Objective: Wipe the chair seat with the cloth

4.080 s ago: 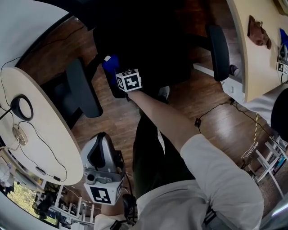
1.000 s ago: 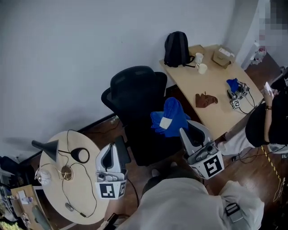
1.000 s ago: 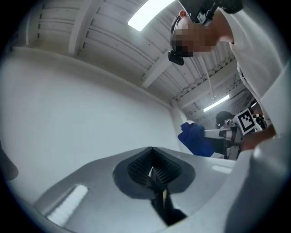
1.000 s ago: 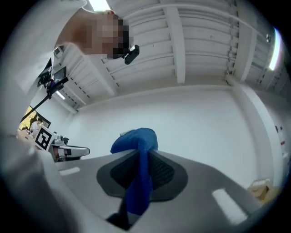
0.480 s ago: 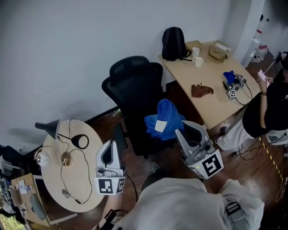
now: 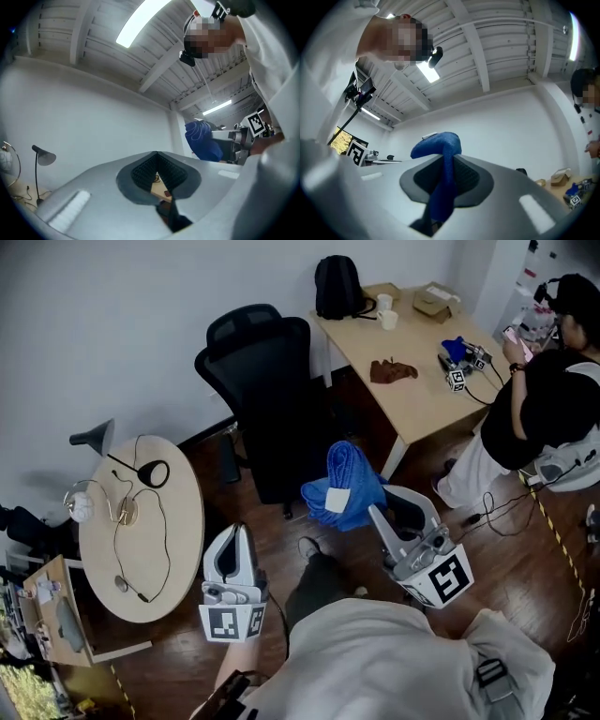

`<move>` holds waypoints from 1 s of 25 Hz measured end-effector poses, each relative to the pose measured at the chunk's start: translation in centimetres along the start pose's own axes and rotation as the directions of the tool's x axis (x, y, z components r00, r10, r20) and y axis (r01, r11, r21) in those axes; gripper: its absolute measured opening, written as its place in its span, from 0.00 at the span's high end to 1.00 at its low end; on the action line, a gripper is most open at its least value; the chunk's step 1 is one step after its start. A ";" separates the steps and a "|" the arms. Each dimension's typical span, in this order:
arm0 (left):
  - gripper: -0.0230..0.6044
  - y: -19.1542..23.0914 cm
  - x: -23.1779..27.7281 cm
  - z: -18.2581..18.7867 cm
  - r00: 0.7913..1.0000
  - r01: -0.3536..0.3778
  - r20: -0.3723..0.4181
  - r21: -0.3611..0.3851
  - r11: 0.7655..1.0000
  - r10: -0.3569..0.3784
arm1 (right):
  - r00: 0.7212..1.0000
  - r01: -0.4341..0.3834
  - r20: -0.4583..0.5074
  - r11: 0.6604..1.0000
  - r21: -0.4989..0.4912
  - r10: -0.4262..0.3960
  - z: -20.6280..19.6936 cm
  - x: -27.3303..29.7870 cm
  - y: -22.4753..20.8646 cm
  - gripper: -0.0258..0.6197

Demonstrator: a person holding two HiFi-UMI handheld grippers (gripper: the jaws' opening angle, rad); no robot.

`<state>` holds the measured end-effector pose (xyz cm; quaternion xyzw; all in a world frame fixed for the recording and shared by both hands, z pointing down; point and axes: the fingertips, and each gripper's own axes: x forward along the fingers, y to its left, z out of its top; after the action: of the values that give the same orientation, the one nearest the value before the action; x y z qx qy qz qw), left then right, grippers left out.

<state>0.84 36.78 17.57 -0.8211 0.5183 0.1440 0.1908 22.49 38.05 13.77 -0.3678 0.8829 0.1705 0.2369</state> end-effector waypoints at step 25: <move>0.86 -2.6 -8.6 5.6 0.999 -0.011 0.038 -0.001 1.000 0.011 | 1.000 -0.011 -0.003 1.000 0.014 0.011 4.6 -7.3 7.5 0.87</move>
<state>-0.68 47.23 16.73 -0.8154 0.5190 0.1609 0.1996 22.87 49.42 14.93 -0.3616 0.8865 0.1651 0.2370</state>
